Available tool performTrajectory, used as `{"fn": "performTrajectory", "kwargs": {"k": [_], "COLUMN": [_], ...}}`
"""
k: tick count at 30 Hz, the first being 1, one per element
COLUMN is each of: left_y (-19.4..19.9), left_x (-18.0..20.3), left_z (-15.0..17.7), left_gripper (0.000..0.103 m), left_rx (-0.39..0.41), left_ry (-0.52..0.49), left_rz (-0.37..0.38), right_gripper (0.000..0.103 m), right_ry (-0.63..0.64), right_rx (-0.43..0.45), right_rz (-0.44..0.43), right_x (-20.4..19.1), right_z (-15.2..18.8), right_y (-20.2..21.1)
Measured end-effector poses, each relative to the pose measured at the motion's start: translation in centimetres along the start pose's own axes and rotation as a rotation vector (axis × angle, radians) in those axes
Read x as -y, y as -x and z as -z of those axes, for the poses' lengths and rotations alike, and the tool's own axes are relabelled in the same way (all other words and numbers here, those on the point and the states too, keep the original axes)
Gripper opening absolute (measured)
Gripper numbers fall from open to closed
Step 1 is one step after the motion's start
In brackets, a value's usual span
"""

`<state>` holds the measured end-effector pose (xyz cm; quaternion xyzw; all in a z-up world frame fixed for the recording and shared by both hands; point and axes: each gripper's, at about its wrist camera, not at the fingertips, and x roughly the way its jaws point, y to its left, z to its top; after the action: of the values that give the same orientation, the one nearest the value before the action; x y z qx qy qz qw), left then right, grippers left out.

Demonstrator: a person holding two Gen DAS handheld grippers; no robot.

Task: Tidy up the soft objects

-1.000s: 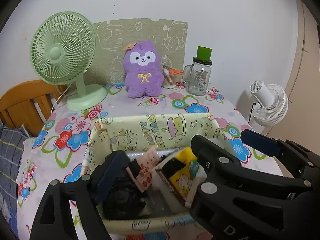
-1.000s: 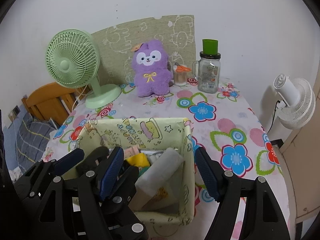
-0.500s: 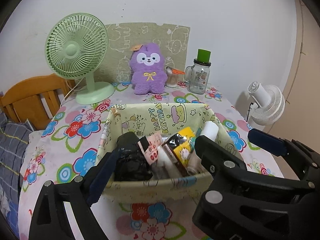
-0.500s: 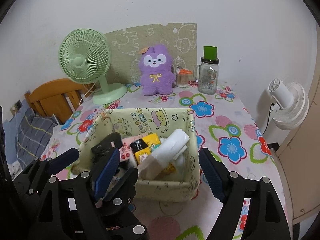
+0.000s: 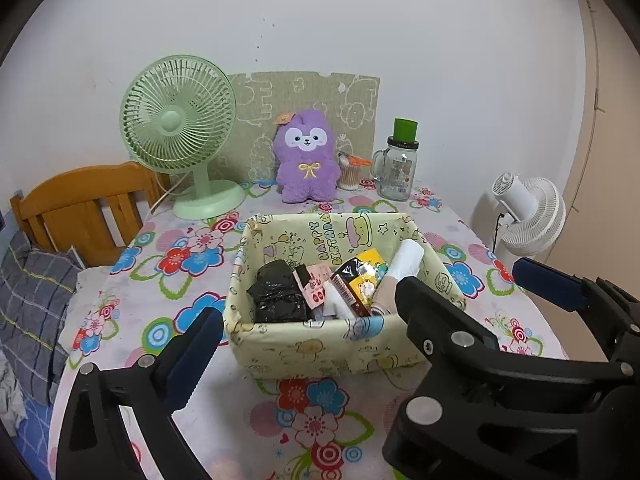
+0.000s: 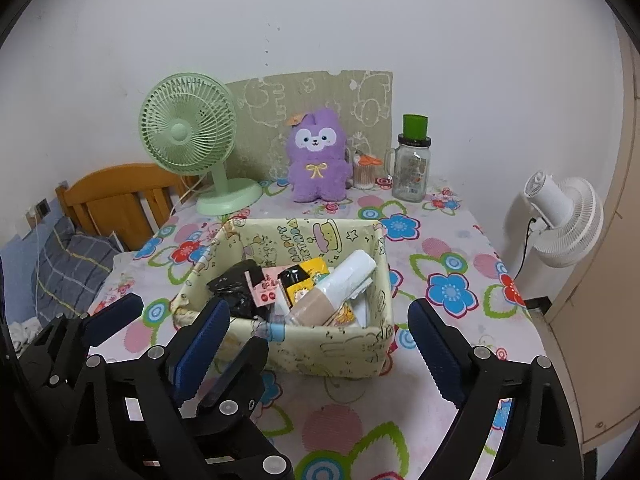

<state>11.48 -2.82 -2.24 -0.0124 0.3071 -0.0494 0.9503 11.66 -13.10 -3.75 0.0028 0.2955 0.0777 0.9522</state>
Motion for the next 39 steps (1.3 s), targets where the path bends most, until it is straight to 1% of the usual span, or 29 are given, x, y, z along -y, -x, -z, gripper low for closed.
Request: {"fn": "performTrajectory", "kwargs": {"k": [14, 18, 32, 39], "left_y": [4.3, 5.4, 8.3, 9.3], "left_x": [-0.5, -0.5, -0.7, -0.5], "left_z": [2.0, 2.4, 3.3, 3.6], "left_gripper": [0.103, 0.103, 0.103, 0.103], "left_rx": [0.053, 0.061, 0.106, 0.114], "left_ry": [0.007, 0.011, 0.027, 0.015], "left_rz": [-0.022, -0.020, -0.052, -0.046], "right_gripper": [0.094, 0.097, 0.097, 0.099], "right_ry": [0.006, 0.005, -0.011, -0.007], "right_rx": [0.052, 0.074, 0.133, 0.148], "right_rz": [0.005, 0.005, 0.054, 0.080], "right_x": [-0.4, -0.2, 1.5, 2.2], "right_z": [1.7, 2.1, 3.2, 3.6], "right_y": [3.8, 5.0, 8.4, 9.9]}}
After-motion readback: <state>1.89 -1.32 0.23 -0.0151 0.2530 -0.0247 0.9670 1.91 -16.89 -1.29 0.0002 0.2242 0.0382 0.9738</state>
